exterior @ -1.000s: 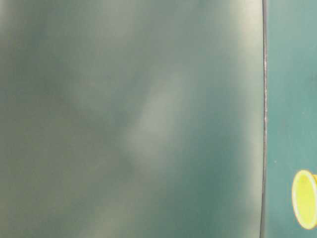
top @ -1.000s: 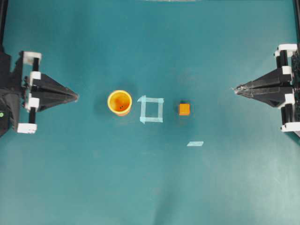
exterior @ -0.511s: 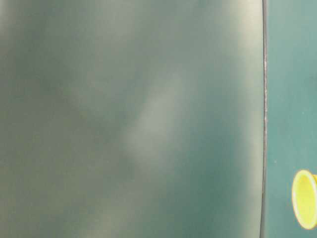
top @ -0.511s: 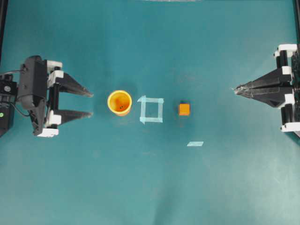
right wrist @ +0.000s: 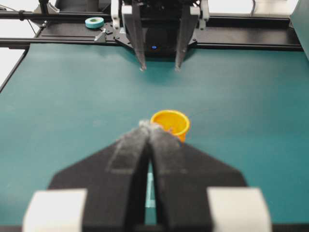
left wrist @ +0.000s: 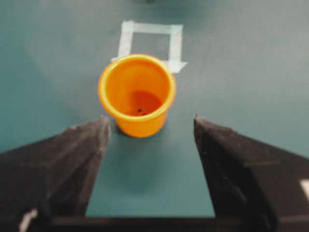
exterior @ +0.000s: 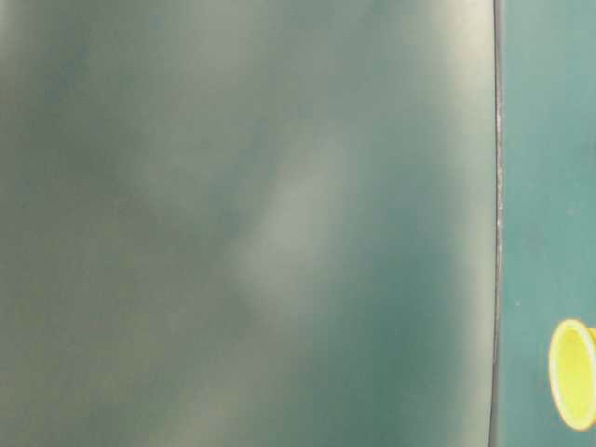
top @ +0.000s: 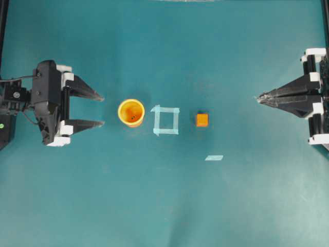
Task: Move the cup backward with left arm.
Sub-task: 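Advance the open left gripper around the orange cup's side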
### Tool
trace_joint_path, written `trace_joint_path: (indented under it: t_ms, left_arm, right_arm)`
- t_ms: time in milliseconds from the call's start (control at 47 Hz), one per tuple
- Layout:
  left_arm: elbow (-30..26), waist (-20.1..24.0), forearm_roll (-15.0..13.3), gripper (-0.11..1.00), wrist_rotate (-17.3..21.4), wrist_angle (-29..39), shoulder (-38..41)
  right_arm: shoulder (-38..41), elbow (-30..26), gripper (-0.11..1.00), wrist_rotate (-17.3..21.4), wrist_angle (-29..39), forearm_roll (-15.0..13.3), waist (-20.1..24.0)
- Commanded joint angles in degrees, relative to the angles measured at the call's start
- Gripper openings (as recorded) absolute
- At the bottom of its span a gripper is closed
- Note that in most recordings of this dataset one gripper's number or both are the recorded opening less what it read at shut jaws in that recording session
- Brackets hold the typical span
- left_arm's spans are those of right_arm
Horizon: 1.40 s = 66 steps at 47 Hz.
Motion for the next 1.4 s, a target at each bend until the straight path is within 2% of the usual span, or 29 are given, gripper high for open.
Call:
trace_joint_path:
  t_ms: [0, 404, 659, 1383]
  left_arm:
    - [-0.44, 0.44, 0.09, 0.69, 0.09, -0.7, 0.7]
    - [1.76, 1.05, -0.44, 0.71, -3.25, -7.65, 8.35]
    - [-0.18, 1.05, -0.53, 0.79, -4.13, -10.99, 13.62]
    - [-6.06, 0.7, -0.44, 0.81, -4.13, -16.61, 26.02]
  right_arm:
    - [0.0, -2.02, 0.0, 0.0, -0.26, 0.0, 0.0]
    - [-0.09, -2.37, 0.0, 0.09, -0.18, 0.0, 0.09]
    - [-0.09, -2.37, 0.0, 0.09, -0.18, 0.0, 0.09]
    - [-0.18, -3.08, 0.0, 0.44, -0.18, 0.0, 0.09]
